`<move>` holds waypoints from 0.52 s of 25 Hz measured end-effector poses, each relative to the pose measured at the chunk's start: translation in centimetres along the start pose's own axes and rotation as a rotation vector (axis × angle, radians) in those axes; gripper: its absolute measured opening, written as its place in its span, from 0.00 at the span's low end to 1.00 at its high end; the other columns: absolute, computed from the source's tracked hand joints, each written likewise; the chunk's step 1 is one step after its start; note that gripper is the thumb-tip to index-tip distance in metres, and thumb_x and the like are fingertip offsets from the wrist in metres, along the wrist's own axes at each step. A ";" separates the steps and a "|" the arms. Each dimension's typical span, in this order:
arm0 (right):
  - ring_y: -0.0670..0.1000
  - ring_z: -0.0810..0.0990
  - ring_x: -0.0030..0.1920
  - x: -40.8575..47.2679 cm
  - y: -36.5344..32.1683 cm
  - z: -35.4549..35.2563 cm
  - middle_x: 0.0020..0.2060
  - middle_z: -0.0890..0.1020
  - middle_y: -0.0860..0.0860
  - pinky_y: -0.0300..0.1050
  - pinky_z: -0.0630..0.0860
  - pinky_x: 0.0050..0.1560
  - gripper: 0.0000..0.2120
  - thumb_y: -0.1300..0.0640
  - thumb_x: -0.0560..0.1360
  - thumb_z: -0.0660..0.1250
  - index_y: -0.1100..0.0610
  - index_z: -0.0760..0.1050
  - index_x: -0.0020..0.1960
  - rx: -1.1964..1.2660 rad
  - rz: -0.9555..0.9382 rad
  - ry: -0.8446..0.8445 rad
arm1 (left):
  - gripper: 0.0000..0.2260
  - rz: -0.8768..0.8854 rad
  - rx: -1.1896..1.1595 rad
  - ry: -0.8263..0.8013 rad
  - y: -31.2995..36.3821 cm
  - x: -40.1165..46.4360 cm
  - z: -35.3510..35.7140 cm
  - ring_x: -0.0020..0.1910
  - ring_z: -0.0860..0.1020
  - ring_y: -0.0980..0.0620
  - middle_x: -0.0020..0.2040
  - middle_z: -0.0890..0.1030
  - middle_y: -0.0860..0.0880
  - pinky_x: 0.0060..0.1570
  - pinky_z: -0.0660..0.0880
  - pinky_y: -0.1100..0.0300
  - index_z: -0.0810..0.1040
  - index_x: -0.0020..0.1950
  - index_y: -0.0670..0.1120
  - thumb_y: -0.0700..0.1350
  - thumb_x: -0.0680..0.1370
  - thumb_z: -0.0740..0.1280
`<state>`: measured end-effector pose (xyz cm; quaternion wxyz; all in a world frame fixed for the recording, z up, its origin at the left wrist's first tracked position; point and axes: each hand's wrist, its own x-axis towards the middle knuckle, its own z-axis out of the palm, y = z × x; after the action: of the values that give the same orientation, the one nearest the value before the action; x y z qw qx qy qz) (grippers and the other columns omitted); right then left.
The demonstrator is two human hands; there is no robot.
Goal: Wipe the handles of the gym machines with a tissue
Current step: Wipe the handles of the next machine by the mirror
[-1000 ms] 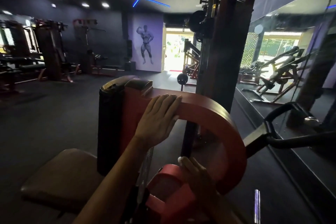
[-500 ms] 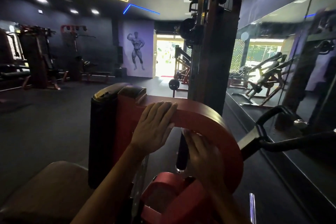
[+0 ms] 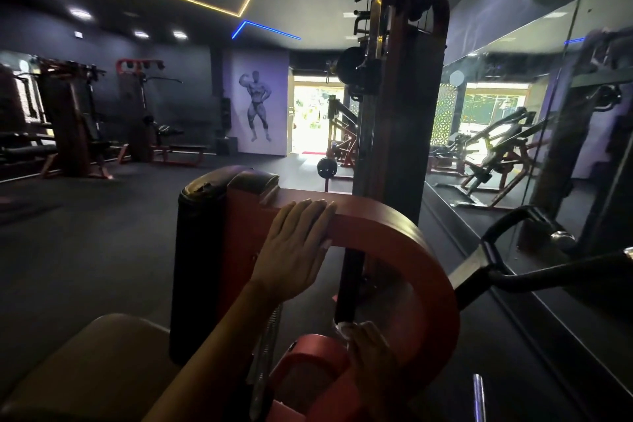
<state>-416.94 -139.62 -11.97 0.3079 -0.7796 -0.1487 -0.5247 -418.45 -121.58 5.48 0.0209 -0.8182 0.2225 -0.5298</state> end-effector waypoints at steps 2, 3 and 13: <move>0.49 0.83 0.45 2.3 -2.3 -1.3 0.45 0.84 0.47 0.54 0.80 0.45 0.09 0.48 0.77 0.63 0.50 0.79 0.48 0.303 0.286 0.036 | 0.22 -0.005 0.000 0.006 0.1 0.1 -0.1 0.67 0.67 0.45 0.67 0.73 0.43 0.73 0.50 0.53 0.67 0.71 0.42 0.49 0.80 0.55; 0.50 0.83 0.47 4.2 -3.8 -2.1 0.46 0.84 0.49 0.48 0.80 0.46 0.09 0.48 0.75 0.66 0.52 0.80 0.49 0.457 0.455 0.096 | 0.22 -0.013 -0.004 0.008 0.1 0.1 -0.1 0.67 0.67 0.45 0.67 0.72 0.42 0.73 0.50 0.53 0.66 0.71 0.42 0.49 0.80 0.55; 0.48 0.81 0.40 8.7 -5.9 -2.4 0.40 0.85 0.53 0.47 0.76 0.43 0.06 0.62 0.72 0.70 0.52 0.80 0.42 0.798 0.791 0.056 | 0.21 -0.058 -0.023 0.028 0.8 0.0 0.1 0.66 0.67 0.45 0.65 0.73 0.42 0.73 0.49 0.52 0.67 0.70 0.42 0.48 0.79 0.55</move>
<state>-418.41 -137.38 -1.52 0.7563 -0.5848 -0.0238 -0.2925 -418.66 -122.31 5.19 -0.0069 -0.8170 0.2047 -0.5390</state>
